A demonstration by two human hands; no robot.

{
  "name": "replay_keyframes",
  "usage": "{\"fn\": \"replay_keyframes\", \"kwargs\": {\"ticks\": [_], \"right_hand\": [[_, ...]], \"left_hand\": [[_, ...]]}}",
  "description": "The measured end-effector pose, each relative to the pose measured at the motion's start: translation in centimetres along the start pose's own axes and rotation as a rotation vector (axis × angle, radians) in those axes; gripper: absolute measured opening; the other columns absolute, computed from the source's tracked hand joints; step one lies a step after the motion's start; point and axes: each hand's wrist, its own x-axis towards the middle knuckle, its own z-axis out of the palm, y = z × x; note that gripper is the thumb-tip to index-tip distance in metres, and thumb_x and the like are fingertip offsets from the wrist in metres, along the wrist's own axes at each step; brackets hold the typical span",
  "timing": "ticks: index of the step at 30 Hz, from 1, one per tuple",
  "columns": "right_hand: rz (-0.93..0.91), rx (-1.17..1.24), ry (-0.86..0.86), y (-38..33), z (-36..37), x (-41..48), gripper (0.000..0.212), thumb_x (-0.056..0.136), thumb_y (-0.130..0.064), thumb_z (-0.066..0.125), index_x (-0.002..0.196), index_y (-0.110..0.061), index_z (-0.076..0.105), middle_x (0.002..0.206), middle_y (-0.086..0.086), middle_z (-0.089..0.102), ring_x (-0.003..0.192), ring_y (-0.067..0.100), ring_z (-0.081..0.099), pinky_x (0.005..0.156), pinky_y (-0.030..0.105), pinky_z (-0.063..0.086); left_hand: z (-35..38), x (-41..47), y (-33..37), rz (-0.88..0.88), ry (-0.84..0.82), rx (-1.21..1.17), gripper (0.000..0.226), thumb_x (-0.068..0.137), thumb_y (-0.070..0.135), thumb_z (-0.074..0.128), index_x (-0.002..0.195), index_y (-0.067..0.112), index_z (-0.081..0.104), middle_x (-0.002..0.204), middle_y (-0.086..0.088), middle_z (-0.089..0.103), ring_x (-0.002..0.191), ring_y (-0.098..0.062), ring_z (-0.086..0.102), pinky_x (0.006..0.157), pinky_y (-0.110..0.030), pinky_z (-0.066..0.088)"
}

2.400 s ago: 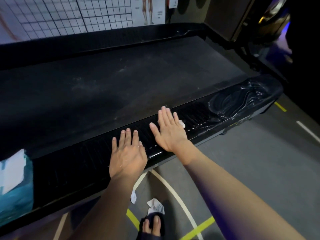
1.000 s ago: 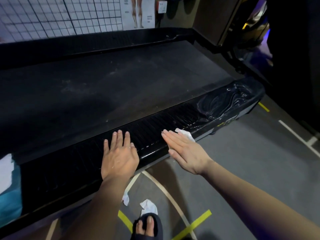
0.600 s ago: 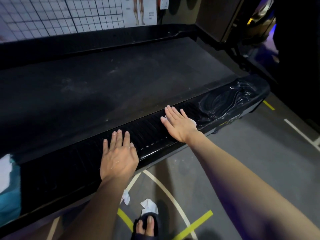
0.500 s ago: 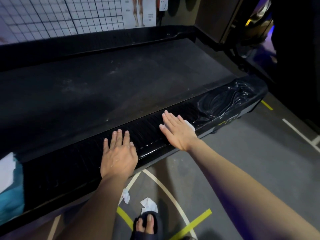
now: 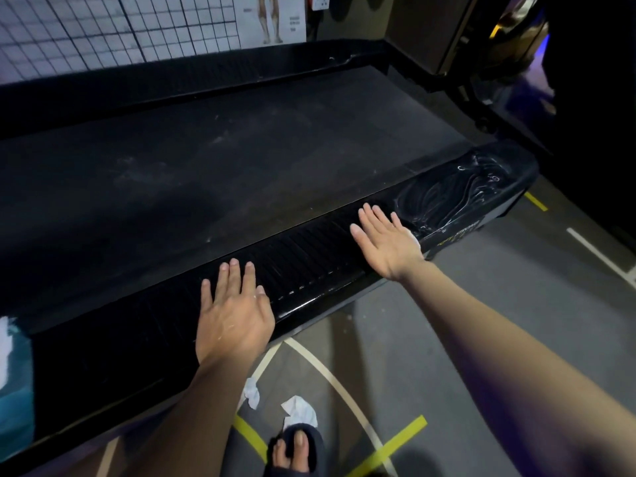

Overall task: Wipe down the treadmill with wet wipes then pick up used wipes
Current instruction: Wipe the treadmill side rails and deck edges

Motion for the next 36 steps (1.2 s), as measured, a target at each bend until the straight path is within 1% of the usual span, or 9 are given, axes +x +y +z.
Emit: {"fn": "replay_keyframes", "kwargs": {"ticks": [3,9,14,16,19,22,24,30,36], "right_hand": [[0.001,0.051,-0.032,-2.7,0.1,0.3,0.074,0.102,-0.061,0.004,0.162,-0.018,0.004,0.169,-0.005,-0.005,0.154,0.007,-0.010,0.124,0.034,-0.013],[-0.235,0.130,-0.105,-6.6,1.1,-4.1,0.068,0.104,-0.061,0.011,0.162,-0.025,0.004,0.168,-0.004,-0.009,0.154,0.008,-0.013,0.126,0.037,-0.011],[-0.299,0.495,0.148,-3.5,-1.5,-5.9,0.056,0.109,-0.032,0.034,0.161,-0.020,0.019,0.168,-0.005,0.007,0.154,0.005,-0.003,0.125,0.028,-0.007],[-0.328,0.436,0.174,-1.8,-1.9,-6.7,0.053,0.109,-0.026,0.034,0.160,-0.017,0.024,0.168,-0.003,0.015,0.155,0.008,0.004,0.127,0.031,0.001],[-0.384,0.176,0.044,0.1,-0.6,-8.8,0.054,0.109,-0.033,0.032,0.159,-0.015,0.027,0.168,-0.001,0.020,0.155,0.013,0.010,0.126,0.036,0.016],[-0.436,-0.025,0.010,0.9,1.0,-8.9,0.065,0.107,-0.049,0.020,0.162,-0.013,0.013,0.169,0.000,0.003,0.155,0.009,-0.006,0.127,0.034,-0.001],[-0.418,-0.068,0.049,1.4,1.1,-7.3,0.072,0.103,-0.057,0.008,0.162,-0.016,0.013,0.168,-0.004,0.001,0.155,0.007,-0.005,0.126,0.032,-0.007],[-0.051,-0.018,0.137,5.2,-0.1,-3.0,0.081,0.098,-0.060,0.002,0.154,-0.012,0.036,0.163,0.007,0.032,0.154,0.016,0.013,0.127,0.038,-0.001],[-0.137,-0.095,0.142,0.5,0.6,-6.1,0.088,0.093,-0.055,0.001,0.151,-0.001,0.039,0.160,0.017,0.035,0.153,0.028,0.022,0.127,0.041,0.006]], "left_hand": [[-0.2,0.0,0.1,-0.007,-0.023,0.001,0.061,0.106,0.036,0.013,0.163,0.017,0.022,0.171,-0.008,0.017,0.160,-0.021,0.008,0.130,-0.046,0.004],[-0.9,0.0,0.3,-0.023,-0.053,-0.008,0.059,0.108,0.037,0.015,0.165,0.019,0.013,0.173,-0.004,0.007,0.160,-0.017,-0.002,0.130,-0.043,-0.002],[-1.2,-0.3,0.5,-0.011,-0.061,-0.013,0.058,0.109,0.036,0.016,0.165,0.018,0.014,0.173,-0.003,0.007,0.160,-0.017,0.000,0.130,-0.043,0.001],[-1.2,-0.3,0.5,-0.011,-0.063,-0.018,0.058,0.109,0.036,0.017,0.165,0.018,0.015,0.173,-0.004,0.009,0.160,-0.018,0.001,0.130,-0.044,0.002],[-1.3,-0.3,0.4,-0.013,-0.063,-0.016,0.058,0.110,0.036,0.018,0.165,0.018,0.016,0.173,-0.004,0.010,0.160,-0.018,0.002,0.130,-0.044,0.004],[-1.1,-0.4,0.4,-0.015,-0.053,-0.010,0.058,0.110,0.037,0.017,0.165,0.018,0.015,0.173,-0.003,0.010,0.160,-0.017,0.002,0.130,-0.043,0.003],[-1.0,-0.2,0.2,-0.018,-0.050,-0.012,0.058,0.109,0.037,0.017,0.165,0.019,0.015,0.173,-0.002,0.009,0.160,-0.016,0.001,0.130,-0.042,0.002],[-0.6,-0.1,0.3,-0.035,-0.048,-0.003,0.059,0.109,0.038,0.016,0.165,0.020,0.013,0.173,-0.001,0.007,0.159,-0.014,-0.002,0.130,-0.040,-0.002],[-1.2,-0.4,0.5,-0.046,-0.066,-0.003,0.059,0.108,0.038,0.015,0.165,0.019,0.013,0.173,-0.001,0.006,0.159,-0.014,-0.002,0.130,-0.041,-0.001]]}}
